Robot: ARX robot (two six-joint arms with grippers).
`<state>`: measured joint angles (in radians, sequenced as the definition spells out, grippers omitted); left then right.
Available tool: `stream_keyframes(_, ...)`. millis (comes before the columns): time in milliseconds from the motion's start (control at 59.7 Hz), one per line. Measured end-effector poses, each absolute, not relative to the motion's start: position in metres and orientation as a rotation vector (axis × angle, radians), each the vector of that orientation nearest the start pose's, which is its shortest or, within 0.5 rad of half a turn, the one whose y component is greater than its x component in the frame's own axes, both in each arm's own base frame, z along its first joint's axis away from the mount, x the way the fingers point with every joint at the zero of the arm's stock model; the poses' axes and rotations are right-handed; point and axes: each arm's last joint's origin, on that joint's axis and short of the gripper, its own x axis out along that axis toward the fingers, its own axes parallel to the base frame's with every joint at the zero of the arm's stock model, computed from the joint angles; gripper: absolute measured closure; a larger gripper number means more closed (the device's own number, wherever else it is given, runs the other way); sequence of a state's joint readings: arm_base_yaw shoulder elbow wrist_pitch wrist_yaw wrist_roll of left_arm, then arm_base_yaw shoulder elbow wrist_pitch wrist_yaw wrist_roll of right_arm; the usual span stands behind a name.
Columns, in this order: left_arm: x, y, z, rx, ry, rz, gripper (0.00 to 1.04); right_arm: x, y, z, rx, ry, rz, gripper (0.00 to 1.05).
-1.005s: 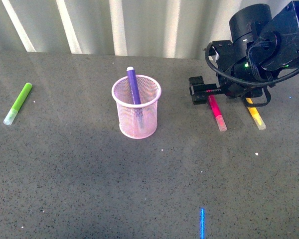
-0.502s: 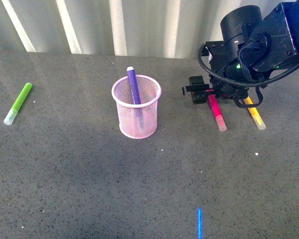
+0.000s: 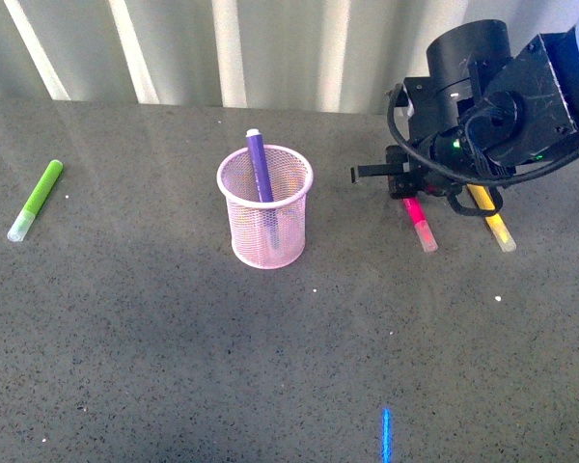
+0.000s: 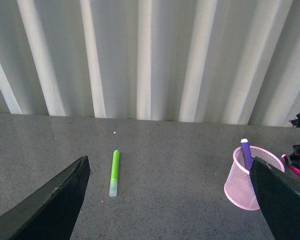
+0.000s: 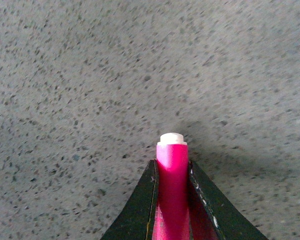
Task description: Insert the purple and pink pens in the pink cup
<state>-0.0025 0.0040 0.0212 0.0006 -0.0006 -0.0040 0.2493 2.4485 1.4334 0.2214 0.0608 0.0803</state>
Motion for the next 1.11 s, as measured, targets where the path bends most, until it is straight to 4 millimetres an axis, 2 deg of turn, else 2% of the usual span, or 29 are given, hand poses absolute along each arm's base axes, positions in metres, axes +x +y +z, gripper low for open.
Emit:
stream_keyframes(84, 0.097, 0.0, 0.17, -0.004, -0.018, -0.002, 0.07, 0.455, 0.113, 0.035, -0.072, 0.71, 0.155, 0.93)
stream_keyframes(117, 0.097, 0.0, 0.17, -0.004, -0.018, -0.002, 0.07, 0.453, 0.113, 0.044, -0.092, 0.654, 0.177, 0.93)
stream_keyframes(218, 0.097, 0.0, 0.17, -0.004, -0.018, -0.002, 0.07, 0.447, 0.124, 0.1, -0.15, 0.39, 0.273, 0.93)
stream_keyframes(251, 0.097, 0.0, 0.17, -0.004, -0.018, -0.002, 0.07, 0.445, 0.127, 0.111, -0.151, 0.345, 0.295, 0.93)
stream_keyframes(368, 0.097, 0.0, 0.17, -0.004, -0.018, -0.002, 0.07, 0.433, 0.149, 0.167, -0.125, 0.141, 0.399, 0.93)
stream_keyframes(435, 0.097, 0.0, 0.17, -0.004, -0.018, -0.002, 0.07, 0.423, 0.16, 0.188, -0.107, 0.063, 0.446, 0.93)
stream_keyframes(502, 0.097, 0.0, 0.17, -0.004, -0.018, -0.002, 0.07, 0.413, 0.173, 0.197, -0.09, 0.001, 0.507, 0.93)
stream_keyframes(586, 0.097, 0.0, 0.17, -0.004, -0.018, -0.002, 0.07, 0.401, 0.186, 0.196, -0.078, -0.052, 0.564, 0.93)
stream_keyframes(754, 0.097, 0.0, 0.17, -0.004, -0.018, -0.002, 0.07, 0.385, 0.211, 0.176, -0.021, -0.129, 0.611, 0.93)
stream_keyframes(938, 0.097, 0.0, 0.17, -0.004, -0.018, -0.002, 0.07, 0.38, 0.228, 0.151, 0.08, -0.086, 0.671, 0.93)
stream_keyframes(1005, 0.097, 0.0, 0.17, -0.004, -0.018, -0.002, 0.07, 0.382, 0.233, 0.139, 0.124, -0.045, 0.683, 0.93)
stream_keyframes(1105, 0.097, 0.0, 0.17, -0.004, -0.018, -0.002, 0.07, 0.388, 0.241, 0.133, 0.184, -0.014, 0.711, 0.93)
